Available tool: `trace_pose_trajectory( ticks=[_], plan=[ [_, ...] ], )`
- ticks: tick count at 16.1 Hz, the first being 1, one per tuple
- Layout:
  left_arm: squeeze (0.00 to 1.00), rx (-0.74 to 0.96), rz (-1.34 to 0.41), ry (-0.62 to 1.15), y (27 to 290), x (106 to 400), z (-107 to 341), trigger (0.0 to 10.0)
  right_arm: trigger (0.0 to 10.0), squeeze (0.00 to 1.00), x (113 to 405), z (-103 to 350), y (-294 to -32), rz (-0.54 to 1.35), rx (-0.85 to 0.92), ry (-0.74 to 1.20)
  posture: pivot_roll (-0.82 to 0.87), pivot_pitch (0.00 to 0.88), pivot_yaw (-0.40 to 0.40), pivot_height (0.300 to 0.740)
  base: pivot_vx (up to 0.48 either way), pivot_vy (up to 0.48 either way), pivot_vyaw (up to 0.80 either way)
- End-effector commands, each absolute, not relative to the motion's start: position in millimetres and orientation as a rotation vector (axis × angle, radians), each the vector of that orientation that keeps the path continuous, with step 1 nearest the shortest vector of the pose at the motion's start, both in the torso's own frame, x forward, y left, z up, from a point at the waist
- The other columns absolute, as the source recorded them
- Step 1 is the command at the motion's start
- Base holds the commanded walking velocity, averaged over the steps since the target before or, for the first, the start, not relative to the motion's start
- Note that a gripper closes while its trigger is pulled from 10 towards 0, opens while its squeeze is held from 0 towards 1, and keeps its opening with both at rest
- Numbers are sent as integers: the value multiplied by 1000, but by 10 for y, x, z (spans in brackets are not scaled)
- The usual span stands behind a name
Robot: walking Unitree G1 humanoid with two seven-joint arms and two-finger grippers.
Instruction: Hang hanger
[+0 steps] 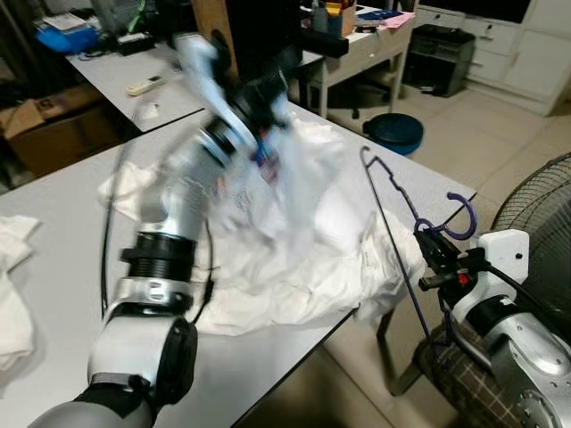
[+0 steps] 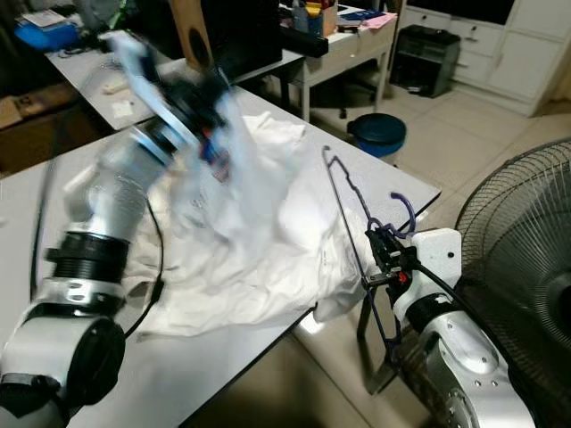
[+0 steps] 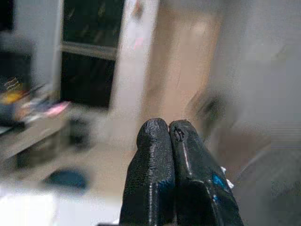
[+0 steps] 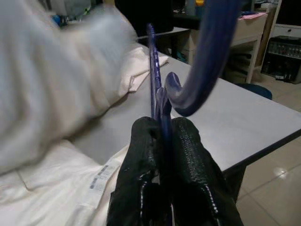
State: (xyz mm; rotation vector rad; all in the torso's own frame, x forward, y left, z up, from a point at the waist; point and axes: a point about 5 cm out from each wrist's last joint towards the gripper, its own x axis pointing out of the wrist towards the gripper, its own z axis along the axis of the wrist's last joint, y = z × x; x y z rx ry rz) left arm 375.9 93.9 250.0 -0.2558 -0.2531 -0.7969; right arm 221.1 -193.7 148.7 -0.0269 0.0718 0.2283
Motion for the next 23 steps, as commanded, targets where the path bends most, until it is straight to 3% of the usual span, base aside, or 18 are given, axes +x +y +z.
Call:
trace_pose_trajectory(
  ticks=[1,3,5,8,9,11,13,19,21,22,23],
  plan=[
    [0,-139,-733,-195,987,3799,2326,0,10000,0,2199,1518,-1913,222,-27,48,-97,0,150,740,0,0,0],
    [0,-28,-682,-106,1076,3817,2101,0,10000,0,2163,1487,-1896,214,-27,56,-102,0,169,740,0,0,0],
    [0,-37,-757,-85,1114,3752,2031,0,10000,0,2131,1462,-1862,213,-26,64,-103,0,181,740,0,0,0],
    [0,-321,-863,-249,1306,3701,2346,0,10000,0,2119,1472,-1860,204,-17,58,-103,0,179,740,0,0,0],
    [0,-522,-882,-379,1530,3673,2640,0,10000,0,2123,1502,-1880,197,-8,42,-101,0,173,740,0,0,0],
    [0,-643,-898,-483,1845,3604,2866,0,10000,0,2136,1521,-1896,196,8,33,-91,0,158,740,0,0,0],
    [0,-490,-871,-392,1911,3574,2657,0,10000,0,2164,1495,-1826,237,2,46,-83,0,137,740,0,0,0],
    [0,-458,-818,-306,2088,3467,2446,0,10000,0,2146,1457,-1787,278,-20,79,-86,0,131,740,0,0,0],
    [0,-9,-735,16,2129,3499,1978,0,10000,0,2135,1438,-1774,284,-27,88,-90,0,136,740,0,0,0],
    [0,55,-519,107,2274,3573,1820,10000,10000,0,2128,1434,-1760,287,-28,91,-100,0,146,740,0,0,0],
    [0,52,-348,98,2422,3616,1815,10000,10000,0,2111,1430,-1761,287,-27,95,-106,0,147,740,0,0,0]
  ],
)
